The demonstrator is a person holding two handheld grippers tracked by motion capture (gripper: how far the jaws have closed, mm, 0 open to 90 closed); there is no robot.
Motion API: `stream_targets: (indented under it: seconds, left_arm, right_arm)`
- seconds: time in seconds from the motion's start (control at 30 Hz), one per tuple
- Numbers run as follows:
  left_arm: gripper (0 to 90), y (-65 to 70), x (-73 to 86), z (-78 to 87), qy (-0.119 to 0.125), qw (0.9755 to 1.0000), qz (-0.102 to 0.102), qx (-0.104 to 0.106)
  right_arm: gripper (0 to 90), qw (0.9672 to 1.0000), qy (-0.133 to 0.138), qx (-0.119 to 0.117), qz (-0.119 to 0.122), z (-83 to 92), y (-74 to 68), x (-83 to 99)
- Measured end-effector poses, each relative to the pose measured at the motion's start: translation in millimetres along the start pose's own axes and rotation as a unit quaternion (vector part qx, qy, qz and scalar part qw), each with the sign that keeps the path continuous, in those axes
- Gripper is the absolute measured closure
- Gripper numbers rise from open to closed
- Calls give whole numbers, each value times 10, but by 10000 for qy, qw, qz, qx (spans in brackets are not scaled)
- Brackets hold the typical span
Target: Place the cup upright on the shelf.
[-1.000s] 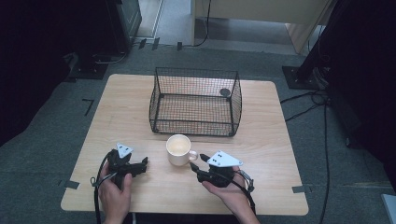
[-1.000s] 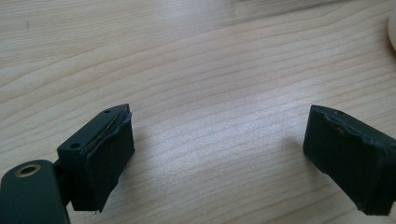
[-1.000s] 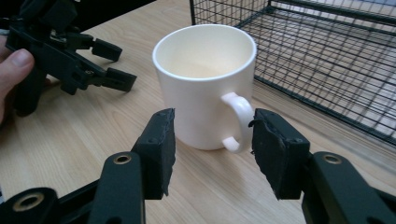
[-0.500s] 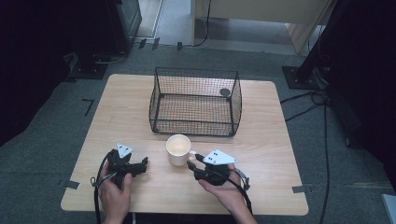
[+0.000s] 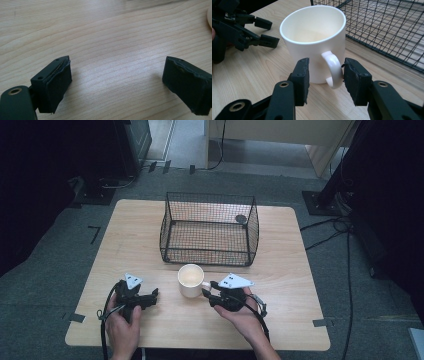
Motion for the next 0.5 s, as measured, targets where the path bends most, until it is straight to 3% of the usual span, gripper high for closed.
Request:
stream_targets:
  seconds: [0.13,0.17,0.2,0.23,0.27,0.4,0.5]
  left_arm:
    - [93,0,0,0,0,10000,1,1]
    - [93,0,0,0,0,10000,0,2]
    - [94,0,0,0,0,10000,0,2]
    - [94,0,0,0,0,10000,0,1]
    - [93,0,0,0,0,10000,1,0]
    - [93,0,0,0,0,10000,1,-1]
    - [93,0,0,0,0,10000,0,0]
  right_arm:
    - [575,10000,-51,52,3,-36,-1,9]
    - [632,10000,-56,61,34,-53,-8,12]
    - [632,10000,-56,61,34,-53,-8,12]
    - [669,9999,-92,-6,43,-61,-9,12]
    - [717,9995,-202,-223,-40,-74,-17,14]
    - [721,9995,-249,-162,145,-107,-56,30]
    - [751,9994,-166,-297,37,-144,-89,35]
Point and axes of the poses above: each handheld gripper's, and its own axes: z roughly backward along the jaws, x roughly out of its underside, y roughly to its right, the point moved 2 cm from there along -z, roughly forward along the jaws
